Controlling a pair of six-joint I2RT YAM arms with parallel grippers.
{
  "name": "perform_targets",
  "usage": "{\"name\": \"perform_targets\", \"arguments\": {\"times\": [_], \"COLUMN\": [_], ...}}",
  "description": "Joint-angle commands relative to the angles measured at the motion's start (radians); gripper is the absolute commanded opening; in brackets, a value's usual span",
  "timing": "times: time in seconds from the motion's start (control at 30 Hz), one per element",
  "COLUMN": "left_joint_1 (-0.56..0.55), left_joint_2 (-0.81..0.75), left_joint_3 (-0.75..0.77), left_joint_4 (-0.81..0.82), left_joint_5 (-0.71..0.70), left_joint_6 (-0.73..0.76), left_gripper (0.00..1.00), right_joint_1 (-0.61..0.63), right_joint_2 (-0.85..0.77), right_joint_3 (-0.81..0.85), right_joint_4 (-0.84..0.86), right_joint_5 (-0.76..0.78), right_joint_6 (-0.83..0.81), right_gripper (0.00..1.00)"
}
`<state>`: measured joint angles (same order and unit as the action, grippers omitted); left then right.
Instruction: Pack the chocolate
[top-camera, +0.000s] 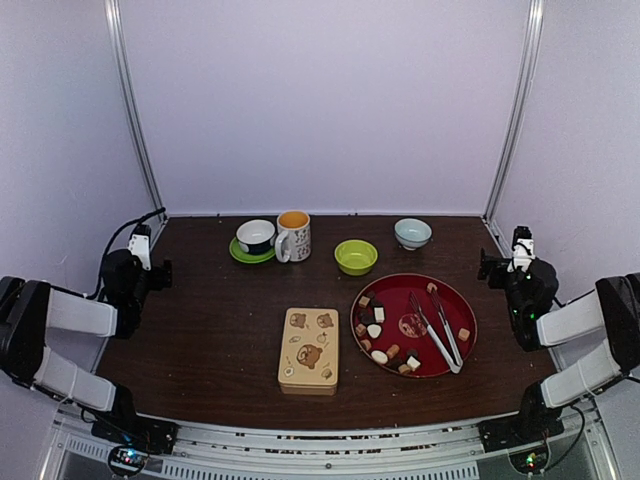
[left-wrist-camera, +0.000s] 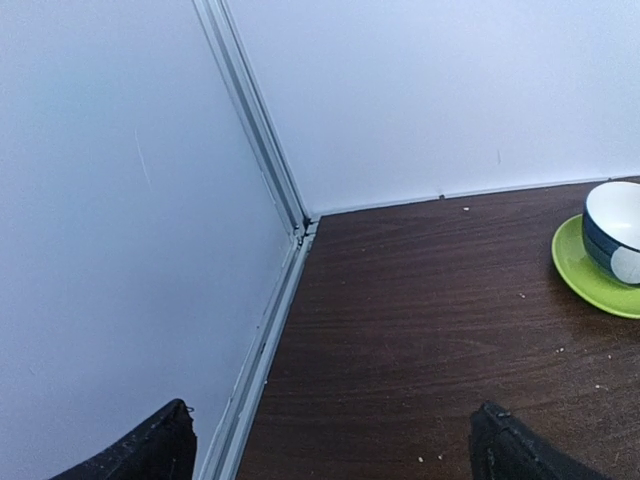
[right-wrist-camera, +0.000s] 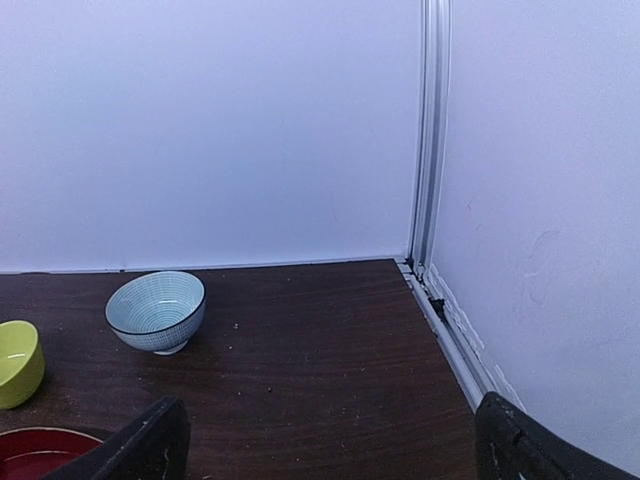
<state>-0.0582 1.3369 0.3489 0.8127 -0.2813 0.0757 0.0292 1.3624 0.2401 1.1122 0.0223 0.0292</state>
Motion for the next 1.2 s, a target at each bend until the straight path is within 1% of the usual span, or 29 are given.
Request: {"name": "perform_targets", "arguments": {"times": [0.0,0.07,0.23,0.3,0.4,0.47,0.57,1.17], "left_joint_1": [0.019,0.034,0.067,0.087,0.097,0.096,0.097,0.097], "left_joint_2": [0.038,0.034,0.057,0.087,0.089,0.088,0.087,0.087], "left_joint_3": [0.005,0.011,-0.001,-0.012,-0.010,-0.010,-0.021,-0.021], "left_joint_4": [0.125,0.101,0.137,0.190,0.182,0.179,0.203,0.201], "left_joint_5": [0.062,0.093,0.153,0.196,0.204,0.188,0.119,0.117], "left_joint_6": [0.015,0.007,-0.019,-0.029,-0.038,-0.040,-0.066,-0.067], "left_gripper": [0.98,0.98,0.98,0.98,0.98,0.98,0.98,0.98], "right_joint_1": [-0.005,-0.004,-0.004,-0.004,-0.005,-0.005,-0.005,0.000], "right_joint_2": [-0.002,-0.002,-0.003,-0.002,-0.003,-0.002,-0.001,-0.001], "right_joint_3": [0.011,0.012,0.013,0.012,0.012,0.013,0.014,0.019], "right_joint_4": [-0.025,-0.025,-0.025,-0.025,-0.026,-0.026,-0.029,-0.040], "right_joint_5": [-0.024,-0.024,-0.025,-0.024,-0.025,-0.025,-0.025,-0.021], "right_joint_6": [-0.003,-0.003,-0.003,-0.003,-0.003,-0.003,-0.005,-0.009], "right_gripper": [1.00,1.00,1.00,1.00,1.00,1.00,1.00,1.00]}}
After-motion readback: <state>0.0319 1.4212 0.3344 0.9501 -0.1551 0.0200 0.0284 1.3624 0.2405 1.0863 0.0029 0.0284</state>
